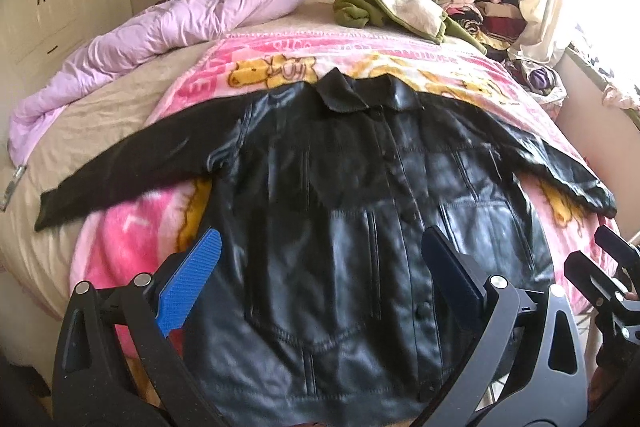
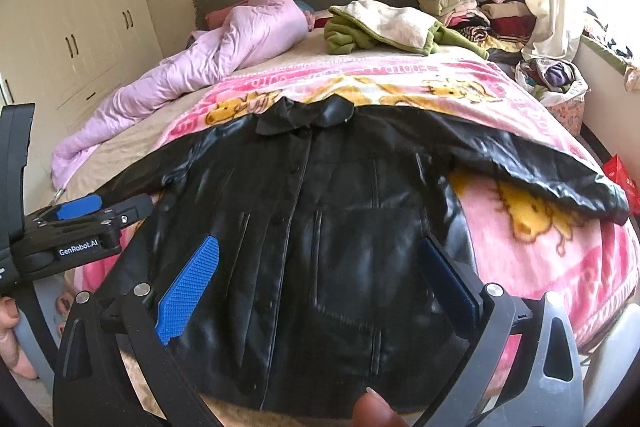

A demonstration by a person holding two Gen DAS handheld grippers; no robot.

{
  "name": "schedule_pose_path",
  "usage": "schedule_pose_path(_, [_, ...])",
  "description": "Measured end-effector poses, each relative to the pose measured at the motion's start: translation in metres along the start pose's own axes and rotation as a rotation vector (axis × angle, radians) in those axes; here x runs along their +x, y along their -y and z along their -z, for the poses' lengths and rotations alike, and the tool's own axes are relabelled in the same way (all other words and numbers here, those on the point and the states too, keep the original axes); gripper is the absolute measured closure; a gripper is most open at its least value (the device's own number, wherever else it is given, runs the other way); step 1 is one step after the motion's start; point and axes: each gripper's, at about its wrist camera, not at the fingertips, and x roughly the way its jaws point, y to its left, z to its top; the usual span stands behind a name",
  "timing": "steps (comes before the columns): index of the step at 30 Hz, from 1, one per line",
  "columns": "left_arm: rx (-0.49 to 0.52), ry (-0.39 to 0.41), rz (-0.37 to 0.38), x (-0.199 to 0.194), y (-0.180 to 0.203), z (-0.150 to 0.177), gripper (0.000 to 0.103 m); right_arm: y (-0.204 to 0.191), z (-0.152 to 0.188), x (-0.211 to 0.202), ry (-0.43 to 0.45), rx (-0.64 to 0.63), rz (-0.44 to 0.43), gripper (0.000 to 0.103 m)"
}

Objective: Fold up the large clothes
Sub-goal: 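Move the right tool to the jacket sleeve beside it and grasp it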

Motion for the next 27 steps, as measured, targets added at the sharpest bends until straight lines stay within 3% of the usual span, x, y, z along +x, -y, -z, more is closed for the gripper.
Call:
schedule_pose_path(13, [0.034, -0.017, 0.016, 0.037, 0.011, -0.061, 0.009, 0.025, -0.043, 0.037, 0.029, 0.045, 0.042, 0.004])
schedule_pose_path(27, [0.029, -0.078, 0.057, 0.107, 0.029, -0.114, 0.009, 0.115, -0.077, 0.086, 0.016, 0.288, 0.158, 0.004])
